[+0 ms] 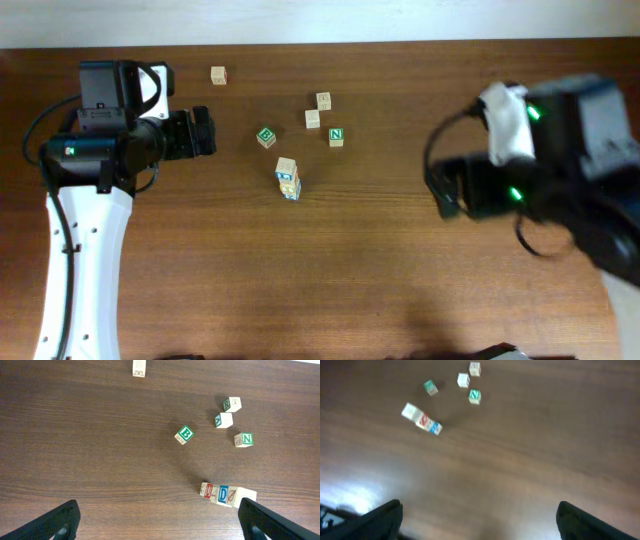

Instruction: Rotate 5 blocks

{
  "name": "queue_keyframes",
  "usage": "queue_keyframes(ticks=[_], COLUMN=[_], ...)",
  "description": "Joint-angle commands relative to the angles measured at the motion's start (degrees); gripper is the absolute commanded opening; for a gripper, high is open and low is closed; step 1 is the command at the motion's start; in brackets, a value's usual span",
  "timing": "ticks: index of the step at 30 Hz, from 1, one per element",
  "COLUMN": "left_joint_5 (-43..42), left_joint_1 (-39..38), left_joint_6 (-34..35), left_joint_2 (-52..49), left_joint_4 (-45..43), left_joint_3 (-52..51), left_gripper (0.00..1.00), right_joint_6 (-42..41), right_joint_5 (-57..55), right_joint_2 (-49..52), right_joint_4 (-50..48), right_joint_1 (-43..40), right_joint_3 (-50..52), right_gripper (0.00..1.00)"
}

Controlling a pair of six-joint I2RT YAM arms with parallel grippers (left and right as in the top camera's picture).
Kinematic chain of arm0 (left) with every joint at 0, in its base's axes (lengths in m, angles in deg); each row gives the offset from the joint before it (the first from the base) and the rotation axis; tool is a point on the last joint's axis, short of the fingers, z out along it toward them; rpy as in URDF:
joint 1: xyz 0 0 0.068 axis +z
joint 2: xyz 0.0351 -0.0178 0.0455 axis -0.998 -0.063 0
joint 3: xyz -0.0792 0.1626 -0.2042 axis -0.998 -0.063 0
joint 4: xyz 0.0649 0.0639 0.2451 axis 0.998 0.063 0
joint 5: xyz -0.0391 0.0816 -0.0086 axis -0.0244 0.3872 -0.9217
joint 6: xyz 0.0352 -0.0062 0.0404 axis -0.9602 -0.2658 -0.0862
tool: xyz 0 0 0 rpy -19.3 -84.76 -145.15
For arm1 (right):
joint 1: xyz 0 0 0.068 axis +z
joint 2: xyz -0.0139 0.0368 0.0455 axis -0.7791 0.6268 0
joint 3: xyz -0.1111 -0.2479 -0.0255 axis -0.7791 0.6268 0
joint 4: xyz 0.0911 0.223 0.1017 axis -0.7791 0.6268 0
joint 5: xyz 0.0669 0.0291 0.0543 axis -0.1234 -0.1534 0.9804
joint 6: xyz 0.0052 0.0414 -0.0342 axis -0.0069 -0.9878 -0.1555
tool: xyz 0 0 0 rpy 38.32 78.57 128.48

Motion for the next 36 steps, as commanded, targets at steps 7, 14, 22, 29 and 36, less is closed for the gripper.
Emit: queue_keyframes(ticks=[7,14,22,29,36], left_joint_5=[0.59,0.59,0.59,0.59,0.59], left_joint_1=[-0.07,-0.07,-0.07,-0.07,-0.07], left_joint_6=[-0.92,-0.92,-0.92,-0.92,-0.92], left_joint_2=[0.11,0.11,0.11,0.11,0.11], left_joint_4=[0.09,0.09,0.09,0.09,0.09], left_joint_3=[0.50,0.50,0.50,0.50,0.50], left_gripper=[0.99,0.99,0.99,0.99,0.99], right_joint_6=[-0.42,-0.24,8.85,10.51,10.51], right_joint_5=[-1.01,-4.87,-3.78,0.28,2.60], right_joint_2=[-5.77,-5.03,-11.04,-33.14,-55.91], right_joint_4=[2.97,2.51,-20.83,-51.76,-74.62], right_joint_1=[0.00,0.00,-5.42,-15.47,-20.57], right_joint_3=[-0.72,0.04,16.63,54.07,87.38], right_gripper=[0.98,0.99,0.98,0.98,0.98])
